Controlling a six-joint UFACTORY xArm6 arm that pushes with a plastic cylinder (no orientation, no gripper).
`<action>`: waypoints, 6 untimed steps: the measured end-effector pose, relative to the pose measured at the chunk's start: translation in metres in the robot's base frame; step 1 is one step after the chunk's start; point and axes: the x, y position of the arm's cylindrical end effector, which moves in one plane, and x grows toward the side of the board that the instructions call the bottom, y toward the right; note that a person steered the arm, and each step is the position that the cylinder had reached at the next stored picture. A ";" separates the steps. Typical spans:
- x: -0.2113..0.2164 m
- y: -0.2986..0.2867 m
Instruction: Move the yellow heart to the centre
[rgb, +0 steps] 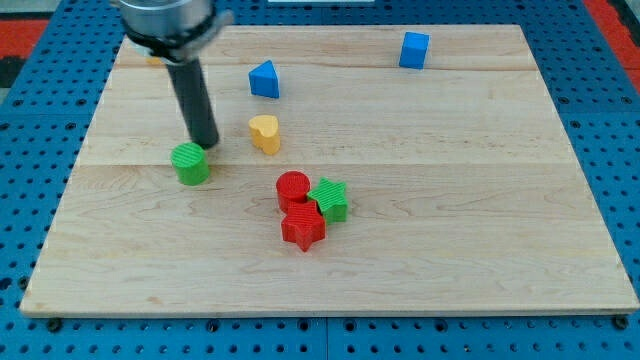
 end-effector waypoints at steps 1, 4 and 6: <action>0.039 -0.018; 0.073 0.032; -0.007 0.086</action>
